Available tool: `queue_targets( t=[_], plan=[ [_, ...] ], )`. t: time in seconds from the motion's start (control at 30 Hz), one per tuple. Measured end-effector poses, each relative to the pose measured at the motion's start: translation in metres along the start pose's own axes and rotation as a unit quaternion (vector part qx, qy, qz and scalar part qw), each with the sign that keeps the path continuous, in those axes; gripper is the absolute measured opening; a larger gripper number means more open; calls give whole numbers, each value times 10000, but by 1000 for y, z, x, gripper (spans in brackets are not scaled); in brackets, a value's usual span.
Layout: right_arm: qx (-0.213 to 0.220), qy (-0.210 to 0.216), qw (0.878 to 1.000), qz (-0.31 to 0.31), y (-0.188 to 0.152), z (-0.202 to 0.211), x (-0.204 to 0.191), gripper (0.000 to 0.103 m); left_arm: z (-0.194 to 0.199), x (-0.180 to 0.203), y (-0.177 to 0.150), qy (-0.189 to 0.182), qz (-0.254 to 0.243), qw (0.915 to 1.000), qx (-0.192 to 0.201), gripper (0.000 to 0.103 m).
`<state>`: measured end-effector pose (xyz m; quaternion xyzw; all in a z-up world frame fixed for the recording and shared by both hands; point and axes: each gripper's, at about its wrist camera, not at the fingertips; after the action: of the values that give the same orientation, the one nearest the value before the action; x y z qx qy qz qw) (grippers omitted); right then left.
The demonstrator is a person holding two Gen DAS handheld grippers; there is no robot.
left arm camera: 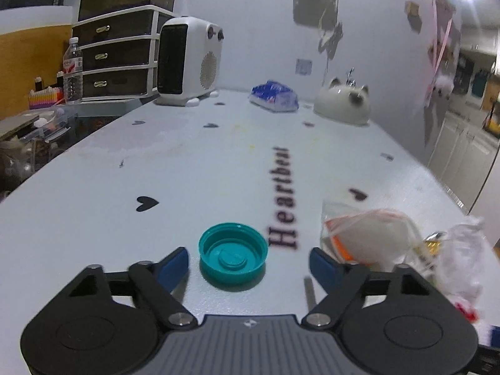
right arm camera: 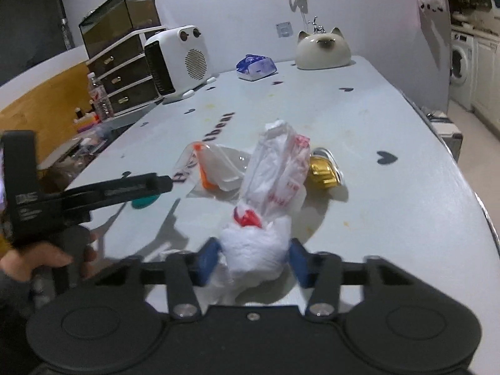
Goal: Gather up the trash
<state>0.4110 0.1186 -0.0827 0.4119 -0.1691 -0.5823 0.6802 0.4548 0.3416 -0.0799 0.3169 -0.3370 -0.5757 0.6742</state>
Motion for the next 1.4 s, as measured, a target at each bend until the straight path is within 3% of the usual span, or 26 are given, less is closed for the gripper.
queue_targets(
  t=[0.17, 0.27, 0.6, 0.73, 0.87, 1.1, 1.27, 1.4],
  plan=[
    [-76, 228, 9992, 306, -13, 28, 10, 48, 0, -2, -1, 50, -4, 10000, -51, 63],
    [-190, 344, 9976, 577, -21, 49, 15, 48, 1, -1, -1, 53, -93, 9999, -46, 47],
    [-715, 696, 9854, 1379, -40, 113, 44, 48, 28, 11, -21, -416, -325, 9986, -103, 46],
    [-890, 871, 9812, 1473, -46, 125, 60, 49, 54, 30, -36, -607, -729, 9954, -117, 46],
    [-894, 771, 9840, 1331, -54, 132, 71, 53, 74, 51, -53, -724, -1021, 9921, -94, 45],
    [-298, 394, 9982, 331, -67, 144, 78, 79, 118, 74, -87, -1032, -1127, 9882, 64, 45],
    [-44, 163, 9986, -501, -69, 142, 75, 79, 144, 83, -110, -1159, -959, 9886, 104, 45],
    [-59, -13, 9981, -618, -75, 130, 64, 77, 161, 88, -122, -1265, -882, 9880, 102, 45]
  ],
)
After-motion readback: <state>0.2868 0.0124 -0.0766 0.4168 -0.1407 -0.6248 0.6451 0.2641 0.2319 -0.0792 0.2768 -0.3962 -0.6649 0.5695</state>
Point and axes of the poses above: each gripper's, at about its wrist camera, not at the fingertips, and z roughly against the way its jaws point, x to its right, y to its top, and after that the axes turned 1 degree about z, right-handed
